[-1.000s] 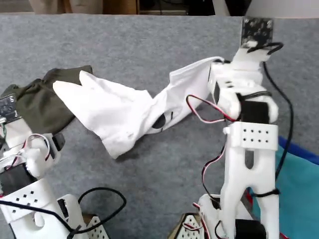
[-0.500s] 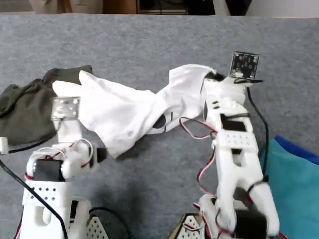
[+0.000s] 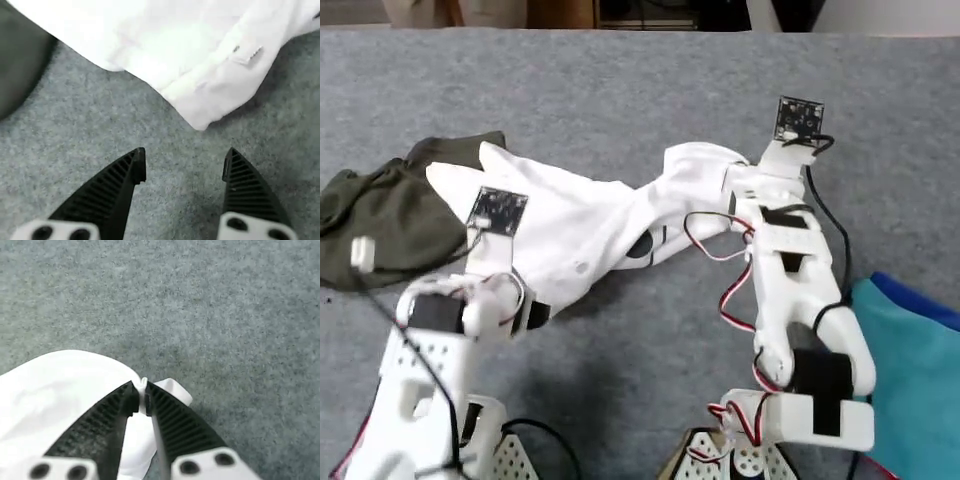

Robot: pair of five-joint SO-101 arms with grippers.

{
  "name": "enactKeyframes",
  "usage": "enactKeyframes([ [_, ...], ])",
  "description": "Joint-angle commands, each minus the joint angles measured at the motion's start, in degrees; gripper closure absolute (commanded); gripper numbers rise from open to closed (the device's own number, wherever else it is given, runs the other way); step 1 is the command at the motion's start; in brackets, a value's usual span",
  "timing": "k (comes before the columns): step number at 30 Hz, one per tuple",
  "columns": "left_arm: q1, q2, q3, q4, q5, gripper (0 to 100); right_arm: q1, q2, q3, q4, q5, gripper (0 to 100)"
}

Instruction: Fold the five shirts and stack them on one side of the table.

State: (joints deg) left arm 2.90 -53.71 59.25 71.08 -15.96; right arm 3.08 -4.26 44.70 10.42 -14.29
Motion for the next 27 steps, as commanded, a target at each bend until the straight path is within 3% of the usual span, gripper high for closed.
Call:
enactKeyframes([
  [1, -1.58, 12.7, -10.2, -0.35, -0.88, 74, 0.57, 1.36, -4.26, 0.7, -0.53, 99.4],
  [6, -1.14, 28.18, -25.93, 6.77, 1.85, 75, 0.48, 3.21, -5.85, 0.7, -0.53, 99.4],
  [9, -0.97, 32.4, -32.97, 10.11, 6.86, 75, 0.48, 3.3, -5.93, 0.7, -0.53, 99.4],
  [12, 1.93, 34.51, -34.9, 12.57, 7.21, 74, 0.48, 3.3, -5.93, 0.7, -0.53, 99.4],
  [19, 4.75, 40.4, -34.02, 8.44, 2.2, 75, 0.48, 3.38, -5.93, 0.7, -0.53, 99.4],
  [27, -1.23, 53.85, -38.59, 7.21, 10.73, 75, 0.48, 3.38, -5.93, 0.7, -0.53, 99.4],
])
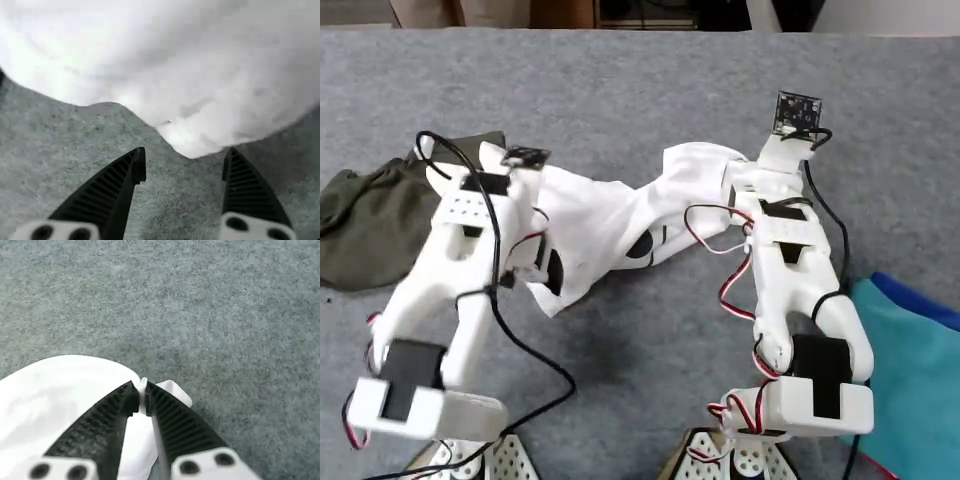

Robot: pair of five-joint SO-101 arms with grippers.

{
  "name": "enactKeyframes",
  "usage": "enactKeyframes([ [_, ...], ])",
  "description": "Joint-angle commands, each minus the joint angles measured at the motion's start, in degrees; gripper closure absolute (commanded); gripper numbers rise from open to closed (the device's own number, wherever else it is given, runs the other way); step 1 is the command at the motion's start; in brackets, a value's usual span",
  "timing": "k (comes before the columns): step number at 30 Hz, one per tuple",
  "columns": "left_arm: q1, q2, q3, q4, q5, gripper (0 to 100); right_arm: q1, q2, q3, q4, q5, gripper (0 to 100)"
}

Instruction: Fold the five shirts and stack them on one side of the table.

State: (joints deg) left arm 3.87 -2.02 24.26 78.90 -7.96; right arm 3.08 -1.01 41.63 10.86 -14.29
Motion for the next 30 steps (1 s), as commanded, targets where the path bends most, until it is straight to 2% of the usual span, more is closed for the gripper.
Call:
enactKeyframes([
  [1, -2.55, 3.21, -4.22, -0.62, 2.99, 75, 0.48, 0.13, -2.86, 0.26, -0.53, 99.4],
  [7, -2.29, 5.93, -5.63, -3.69, 3.08, 75, -1.19, 0.13, -2.68, 0.26, -0.26, 99.4],
  [16, -2.11, 6.37, -7.82, -3.87, 3.08, 75, -1.19, 0.13, -2.77, 0.26, -0.35, 99.4],
  [21, 0.7, 6.37, -7.38, -3.87, 3.08, 75, -1.19, 0.13, -2.77, 0.26, -0.35, 99.4],
  [27, 4.84, 6.37, -7.38, -6.33, 3.08, 89, -1.19, 0.13, -2.77, 0.26, -0.35, 99.4],
  [30, 5.45, 6.37, -7.38, -6.33, 3.08, 92, -1.19, 0.13, -2.77, 0.26, -0.35, 99.4],
])
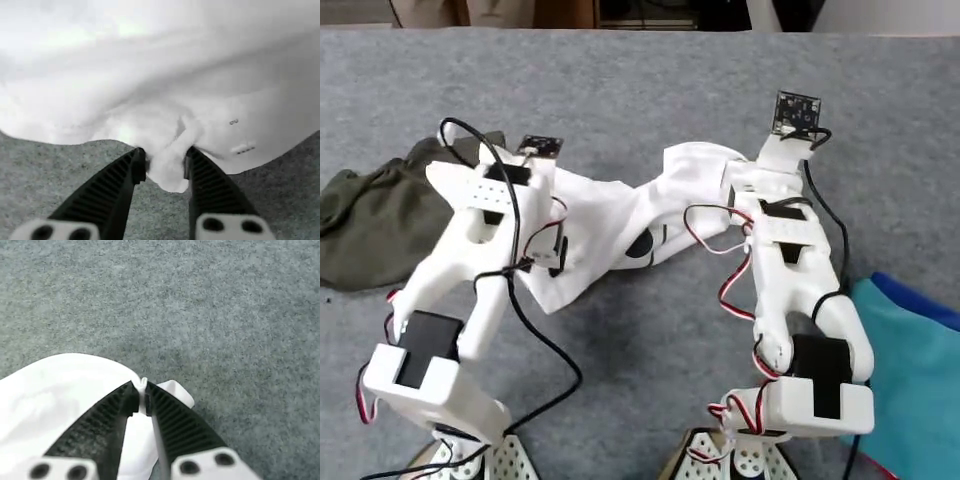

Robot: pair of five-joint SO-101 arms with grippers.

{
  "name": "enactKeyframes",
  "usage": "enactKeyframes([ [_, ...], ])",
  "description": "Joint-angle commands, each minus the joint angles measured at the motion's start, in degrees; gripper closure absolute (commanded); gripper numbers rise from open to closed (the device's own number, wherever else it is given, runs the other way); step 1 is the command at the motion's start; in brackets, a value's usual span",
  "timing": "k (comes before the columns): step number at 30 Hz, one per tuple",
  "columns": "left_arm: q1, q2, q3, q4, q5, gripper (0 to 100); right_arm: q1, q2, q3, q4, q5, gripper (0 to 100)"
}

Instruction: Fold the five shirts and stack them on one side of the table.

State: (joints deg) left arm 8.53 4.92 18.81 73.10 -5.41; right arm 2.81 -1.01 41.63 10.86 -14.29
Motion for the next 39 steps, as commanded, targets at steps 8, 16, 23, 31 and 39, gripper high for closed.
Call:
enactKeyframes([
  [8, 0.35, -0.57, -1.93, -0.09, 0.35, 92, -0.92, 0.13, -2.77, 0.26, -0.44, 99.4],
  [16, 0.35, -0.92, -1.05, 4.48, 0.18, 88, -0.92, 0.13, -2.77, 0.26, -0.44, 99.4],
  [23, 0.44, -1.1, -1.14, 6.42, 0.53, 83, -1.01, 0.13, -2.77, 0.26, -0.44, 99.4],
  [31, 0.79, -1.1, -1.14, 6.42, 0.62, 83, -1.01, 0.13, -2.77, 0.26, -0.35, 99.4],
  [39, 0.88, -0.66, -0.7, 6.24, 0.62, 84, -1.01, 0.13, -2.77, 0.26, -0.35, 99.4],
])
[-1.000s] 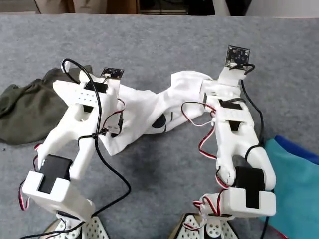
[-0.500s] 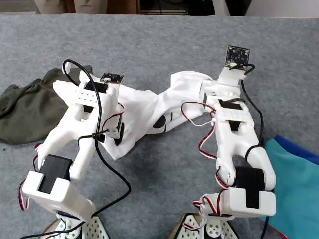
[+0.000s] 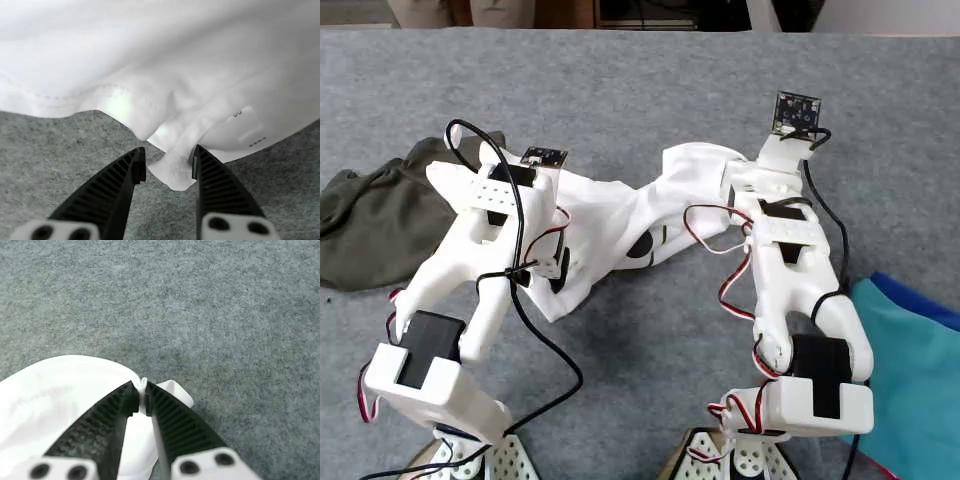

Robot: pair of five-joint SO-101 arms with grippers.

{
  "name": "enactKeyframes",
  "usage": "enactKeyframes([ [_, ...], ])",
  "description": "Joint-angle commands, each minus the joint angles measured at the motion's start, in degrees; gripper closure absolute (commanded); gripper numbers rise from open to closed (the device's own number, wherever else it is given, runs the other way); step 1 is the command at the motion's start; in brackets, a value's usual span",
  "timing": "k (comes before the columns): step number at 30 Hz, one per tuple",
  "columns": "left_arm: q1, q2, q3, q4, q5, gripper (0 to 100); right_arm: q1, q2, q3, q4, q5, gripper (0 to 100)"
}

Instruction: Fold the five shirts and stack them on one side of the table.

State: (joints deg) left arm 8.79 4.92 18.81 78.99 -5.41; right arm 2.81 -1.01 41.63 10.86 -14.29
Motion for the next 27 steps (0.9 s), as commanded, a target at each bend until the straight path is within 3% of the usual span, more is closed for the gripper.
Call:
enactKeyframes([
  [1, 0.62, -0.66, -0.7, 0.35, 0.62, 84, -1.01, 0.13, -2.77, 0.26, -0.35, 99.4],
  [12, 2.99, -1.01, -0.7, 0.35, 0.53, 93, -1.01, 0.13, -2.77, 0.18, -0.44, 99.4],
  [24, 3.69, -1.1, -2.73, 4.22, 0.62, 92, -1.01, 0.13, -2.77, 0.18, -0.44, 99.4],
  [27, 3.69, -1.1, -2.9, 5.01, 0.7, 85, -1.01, 0.13, -2.77, 0.18, -0.44, 99.4],
])
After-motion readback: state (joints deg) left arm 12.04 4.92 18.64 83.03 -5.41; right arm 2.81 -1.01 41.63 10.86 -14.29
